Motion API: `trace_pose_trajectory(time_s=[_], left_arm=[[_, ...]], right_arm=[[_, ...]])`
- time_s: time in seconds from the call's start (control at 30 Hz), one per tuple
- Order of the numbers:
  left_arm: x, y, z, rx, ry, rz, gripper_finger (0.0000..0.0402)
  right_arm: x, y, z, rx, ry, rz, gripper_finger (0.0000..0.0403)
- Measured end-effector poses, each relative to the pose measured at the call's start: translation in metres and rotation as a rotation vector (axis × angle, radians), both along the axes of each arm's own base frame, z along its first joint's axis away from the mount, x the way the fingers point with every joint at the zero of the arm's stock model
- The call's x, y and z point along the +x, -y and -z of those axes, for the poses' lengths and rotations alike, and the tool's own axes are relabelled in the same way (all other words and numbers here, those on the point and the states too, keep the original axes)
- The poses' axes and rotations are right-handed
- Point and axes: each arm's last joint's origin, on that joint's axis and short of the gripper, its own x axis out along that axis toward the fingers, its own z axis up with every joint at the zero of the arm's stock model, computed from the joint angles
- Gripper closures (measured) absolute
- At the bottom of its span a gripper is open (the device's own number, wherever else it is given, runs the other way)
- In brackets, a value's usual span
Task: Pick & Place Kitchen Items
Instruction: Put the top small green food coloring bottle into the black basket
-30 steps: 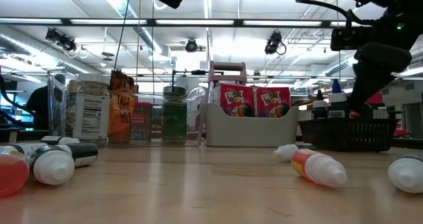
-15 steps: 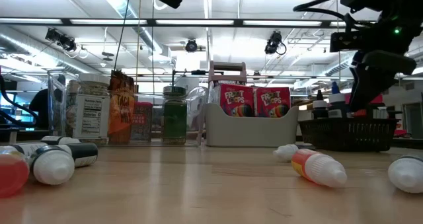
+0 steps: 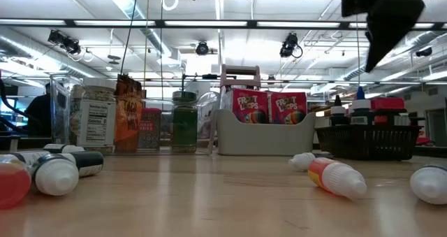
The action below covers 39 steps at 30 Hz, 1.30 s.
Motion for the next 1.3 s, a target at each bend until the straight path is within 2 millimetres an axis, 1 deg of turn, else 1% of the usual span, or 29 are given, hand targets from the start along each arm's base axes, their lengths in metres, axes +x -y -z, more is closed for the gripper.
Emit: trace_pose_trajectory(time_s=[0.07, 0.17, 0.23, 0.33, 0.4, 0.5, 0.6, 0.67, 0.73, 0.8, 0.87, 0.93, 1.07, 1.17, 1.3], left_arm=[[0.001, 0.001, 0.002, -0.047, -0.013, 0.014, 0.0276], [0.002, 0.009, 0.012, -0.093, -0.061, 0.034, 0.0276], [0.005, 0.013, 0.018, -0.122, -0.062, 0.019, 0.0276], [0.005, 0.018, 0.03, -0.174, -0.117, -0.019, 0.0276], [0.0, 0.019, 0.036, -0.202, -0.194, -0.028, 0.0276], [-0.011, 0.018, 0.039, -0.252, -0.281, -0.09, 0.0276], [-0.021, 0.02, 0.043, -0.265, -0.36, -0.143, 0.0276], [-0.025, 0.023, 0.045, -0.262, -0.403, -0.124, 0.0276], [-0.024, 0.027, 0.05, -0.262, -0.429, -0.088, 0.0276], [-0.029, 0.031, 0.058, -0.266, -0.473, -0.06, 0.0276], [-0.03, 0.033, 0.07, -0.306, -0.507, -0.051, 0.0273], [-0.035, 0.031, 0.085, -0.31, -0.574, -0.058, 0.0266], [-0.041, 0.027, 0.108, -0.284, -0.629, -0.067, 0.024], [-0.043, 0.02, 0.115, -0.238, -0.621, -0.089, 0.0215], [-0.045, 0.013, 0.119, -0.183, -0.645, -0.107, 0.0183]], right_arm=[[0.006, -0.001, -0.007, -0.012, 0.057, -0.034, 0.0197], [0.019, -0.004, -0.012, -0.063, 0.164, -0.143, 0.0197], [0.029, -0.007, -0.016, -0.093, 0.247, -0.224, 0.0197], [0.044, -0.012, -0.022, -0.118, 0.386, -0.332, 0.0197], [0.052, -0.015, -0.028, -0.128, 0.465, -0.413, 0.0197], [0.061, -0.018, -0.035, -0.153, 0.551, -0.525, 0.0197], [0.066, -0.02, -0.043, -0.181, 0.63, -0.592, 0.0197], [0.067, -0.021, -0.046, -0.199, 0.65, -0.613, 0.0197], [0.068, -0.021, -0.047, -0.211, 0.655, -0.625, 0.0197], [0.067, -0.021, -0.046, -0.218, 0.648, -0.634, 0.0197], [0.067, -0.021, -0.046, -0.22, 0.642, -0.637, 0.0197], [0.067, -0.021, -0.046, -0.221, 0.644, -0.637, 0.0197], [0.068, -0.021, -0.047, -0.238, 0.643, -0.654, 0.0197], [0.068, -0.021, -0.047, -0.247, 0.639, -0.664, 0.0197], [0.068, -0.021, -0.047, -0.247, 0.639, -0.664, 0.0197]])
